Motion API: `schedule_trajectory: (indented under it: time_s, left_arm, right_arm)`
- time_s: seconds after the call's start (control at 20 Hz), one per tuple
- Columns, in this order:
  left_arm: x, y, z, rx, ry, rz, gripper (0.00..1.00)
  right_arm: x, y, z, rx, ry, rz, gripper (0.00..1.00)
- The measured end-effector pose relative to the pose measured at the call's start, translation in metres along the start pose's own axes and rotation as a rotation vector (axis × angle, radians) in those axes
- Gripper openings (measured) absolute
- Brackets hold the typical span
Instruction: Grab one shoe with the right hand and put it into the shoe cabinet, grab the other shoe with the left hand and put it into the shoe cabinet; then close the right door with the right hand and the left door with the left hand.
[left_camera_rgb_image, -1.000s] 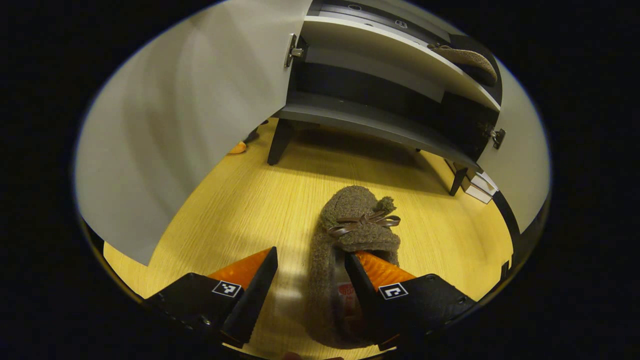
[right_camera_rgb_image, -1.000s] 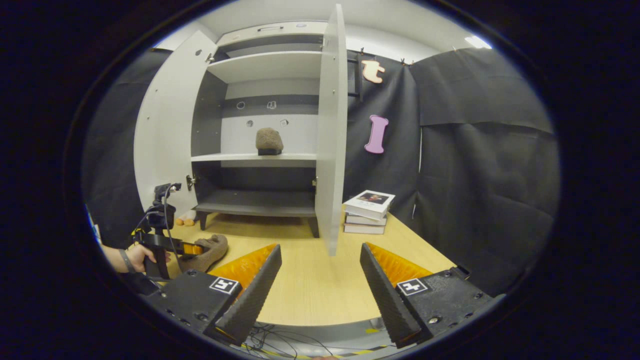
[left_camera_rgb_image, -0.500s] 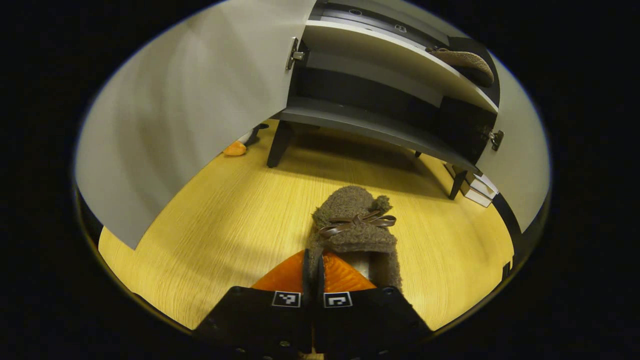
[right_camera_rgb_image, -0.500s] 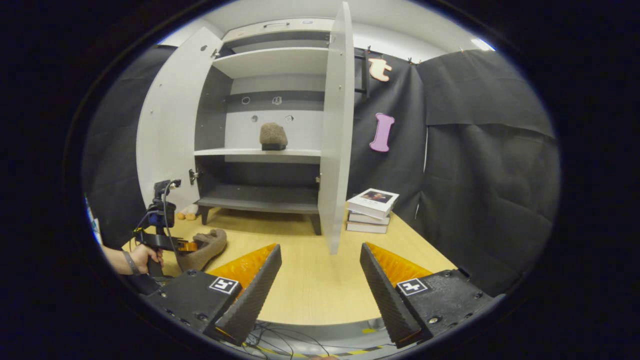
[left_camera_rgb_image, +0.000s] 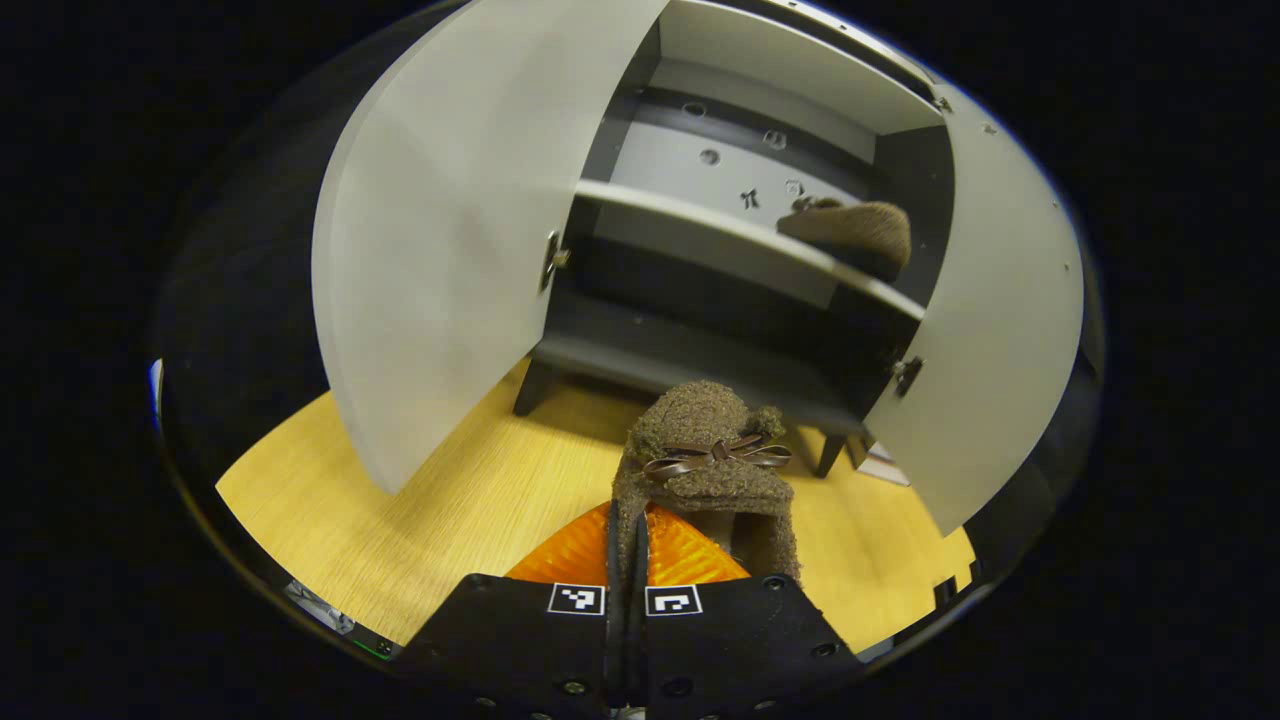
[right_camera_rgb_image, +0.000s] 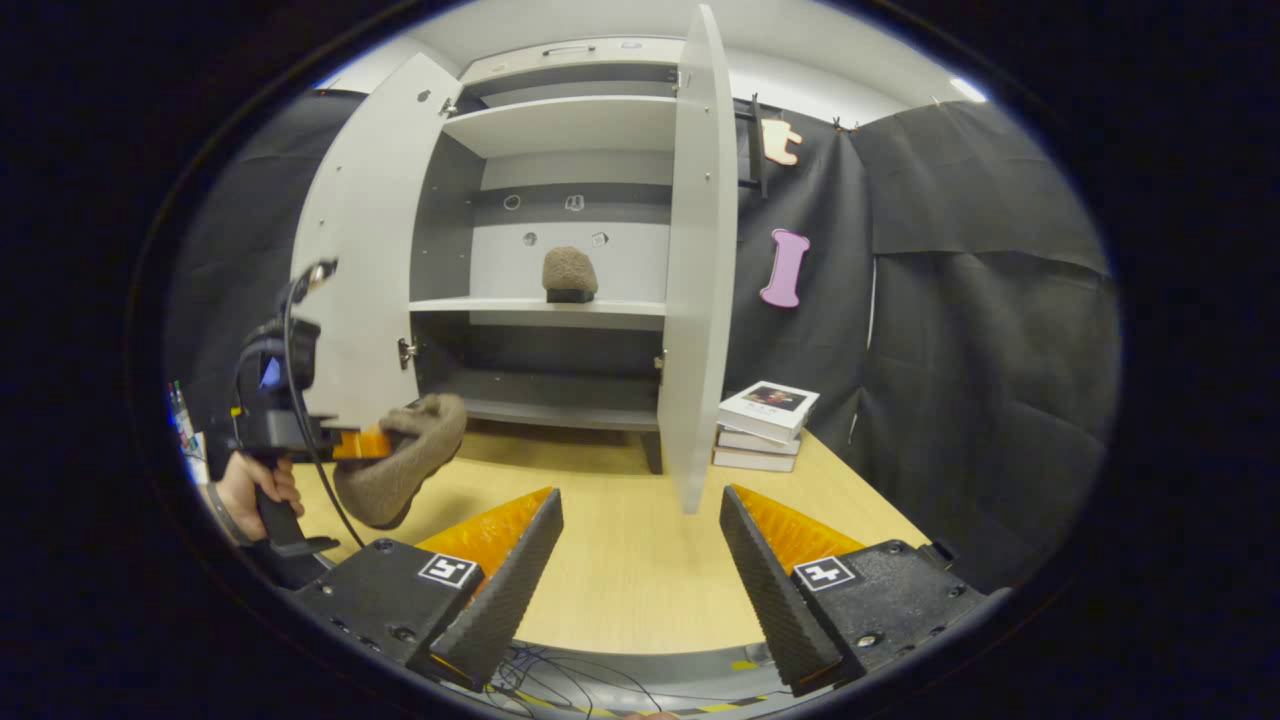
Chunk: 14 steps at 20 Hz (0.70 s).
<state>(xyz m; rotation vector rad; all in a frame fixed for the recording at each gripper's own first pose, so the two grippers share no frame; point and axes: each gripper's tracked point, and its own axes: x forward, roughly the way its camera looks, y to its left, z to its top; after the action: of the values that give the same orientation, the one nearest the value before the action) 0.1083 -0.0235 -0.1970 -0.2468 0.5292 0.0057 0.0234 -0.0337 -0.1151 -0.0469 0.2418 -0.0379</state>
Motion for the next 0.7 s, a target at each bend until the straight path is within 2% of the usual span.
schedule_trajectory:
  time_s: [0.2, 0.45, 0.55, 0.6, 0.7]
  left_arm:
    - [-0.005, -0.044, 0.104, 0.031, -0.114, -0.049, 0.00]
    - [0.032, -0.076, 0.221, 0.082, -0.235, -0.035, 0.00]
    - [0.053, -0.081, 0.242, 0.054, -0.243, -0.043, 0.00]
    - [0.071, -0.084, 0.262, 0.037, -0.228, -0.050, 0.00]
    - [0.104, -0.085, 0.272, 0.016, -0.167, -0.041, 0.00]
  right_arm:
    - [0.000, 0.006, 0.006, -0.013, -0.023, 0.024, 1.00]
    - [-0.006, 0.007, 0.006, 0.008, -0.029, 0.021, 1.00]
    - [-0.005, 0.005, 0.006, 0.000, -0.035, 0.008, 1.00]
    - [-0.005, 0.005, 0.006, -0.005, -0.037, -0.001, 1.00]
    - [-0.007, 0.004, 0.007, -0.009, -0.038, -0.010, 1.00]
